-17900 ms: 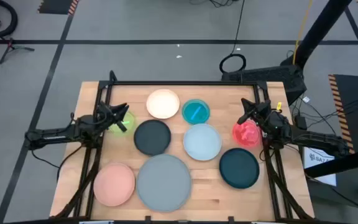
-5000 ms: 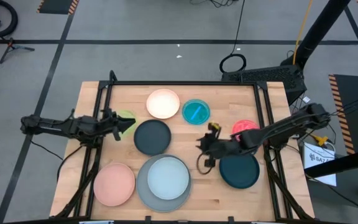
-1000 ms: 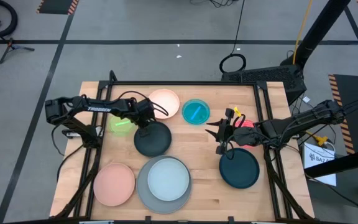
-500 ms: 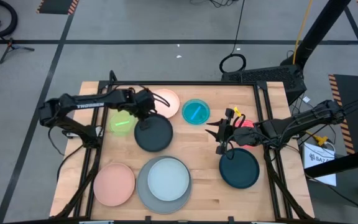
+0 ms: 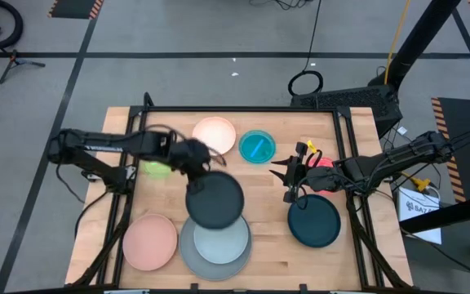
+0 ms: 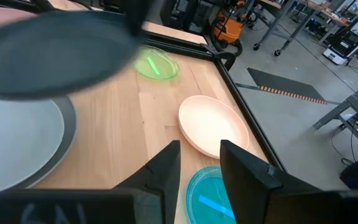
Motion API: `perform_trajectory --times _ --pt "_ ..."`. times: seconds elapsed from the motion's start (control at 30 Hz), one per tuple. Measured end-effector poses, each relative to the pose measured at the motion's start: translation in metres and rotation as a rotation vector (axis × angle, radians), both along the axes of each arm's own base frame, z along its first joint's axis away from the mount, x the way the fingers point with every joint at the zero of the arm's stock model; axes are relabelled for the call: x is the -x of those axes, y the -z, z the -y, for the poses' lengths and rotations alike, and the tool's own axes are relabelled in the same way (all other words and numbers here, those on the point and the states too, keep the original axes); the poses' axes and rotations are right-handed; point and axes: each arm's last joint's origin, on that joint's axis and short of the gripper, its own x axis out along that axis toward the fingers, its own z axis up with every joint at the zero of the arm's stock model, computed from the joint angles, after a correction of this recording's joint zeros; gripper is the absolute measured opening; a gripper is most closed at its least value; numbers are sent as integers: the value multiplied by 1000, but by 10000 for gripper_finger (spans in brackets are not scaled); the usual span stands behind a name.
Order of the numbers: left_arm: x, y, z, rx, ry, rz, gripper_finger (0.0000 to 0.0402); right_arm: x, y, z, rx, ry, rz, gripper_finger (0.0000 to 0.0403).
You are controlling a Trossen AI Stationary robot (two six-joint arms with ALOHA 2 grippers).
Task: Stack plastic plates
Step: Stack the left black plate on top of the white plate
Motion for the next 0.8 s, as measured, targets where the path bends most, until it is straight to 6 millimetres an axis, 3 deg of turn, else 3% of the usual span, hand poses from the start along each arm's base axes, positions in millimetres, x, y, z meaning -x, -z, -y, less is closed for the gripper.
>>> perform_trajectory --times 0.2,0.4,0.8 --pt "-7 6 50 -6 -22 73 25 0 0 0 -3 2 2 109" --pt "-17 28 90 -78 -11 49 26 0 0 0 -3 2 3 109" --pt "-42 89 109 -129 -27 -143 26 0 0 0 -4 2 6 109"
